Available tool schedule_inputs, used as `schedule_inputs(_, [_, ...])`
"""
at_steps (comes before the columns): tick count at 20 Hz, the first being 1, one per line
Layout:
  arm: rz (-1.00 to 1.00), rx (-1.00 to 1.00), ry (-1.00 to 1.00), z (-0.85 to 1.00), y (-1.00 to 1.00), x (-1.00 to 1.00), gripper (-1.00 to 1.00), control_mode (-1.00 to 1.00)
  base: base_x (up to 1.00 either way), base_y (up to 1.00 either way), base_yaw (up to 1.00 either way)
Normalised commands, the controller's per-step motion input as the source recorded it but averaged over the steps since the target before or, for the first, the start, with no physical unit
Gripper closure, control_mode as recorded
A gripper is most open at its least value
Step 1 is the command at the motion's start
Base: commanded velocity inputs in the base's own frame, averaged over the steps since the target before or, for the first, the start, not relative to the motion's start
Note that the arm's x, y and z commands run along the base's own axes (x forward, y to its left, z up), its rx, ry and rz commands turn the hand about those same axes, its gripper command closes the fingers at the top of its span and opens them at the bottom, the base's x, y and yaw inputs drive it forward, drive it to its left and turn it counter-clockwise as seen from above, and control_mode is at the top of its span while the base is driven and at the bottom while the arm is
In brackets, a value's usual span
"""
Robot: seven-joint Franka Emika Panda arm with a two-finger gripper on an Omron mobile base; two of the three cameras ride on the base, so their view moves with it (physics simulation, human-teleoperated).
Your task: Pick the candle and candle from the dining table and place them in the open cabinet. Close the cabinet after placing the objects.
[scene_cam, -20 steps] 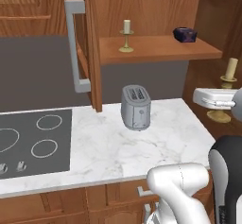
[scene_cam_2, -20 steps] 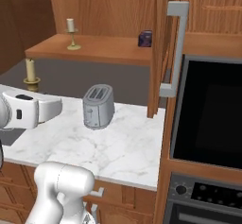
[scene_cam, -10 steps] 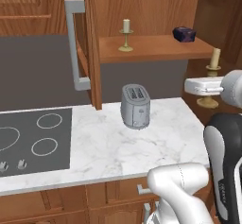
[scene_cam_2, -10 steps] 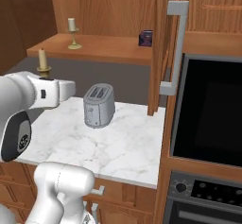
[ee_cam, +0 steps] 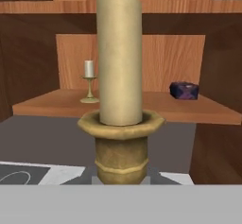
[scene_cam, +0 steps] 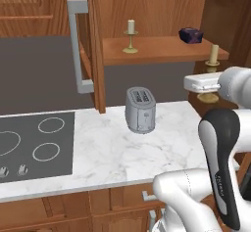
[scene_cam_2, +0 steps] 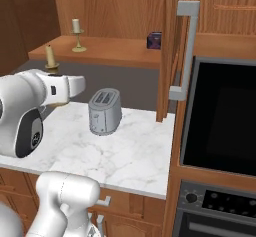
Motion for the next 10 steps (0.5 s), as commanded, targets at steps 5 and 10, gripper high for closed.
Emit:
schedule_inputs(5, [0.0,-0.01,-0.03,0.0,0.0,0.3,1.0,-1.0,0.0,0.0,0.0])
schedule_inputs(10, [0.0,0.0,0.0,0.11,0.0,0.14,1.0,-1.0,0.0,0.0,0.0])
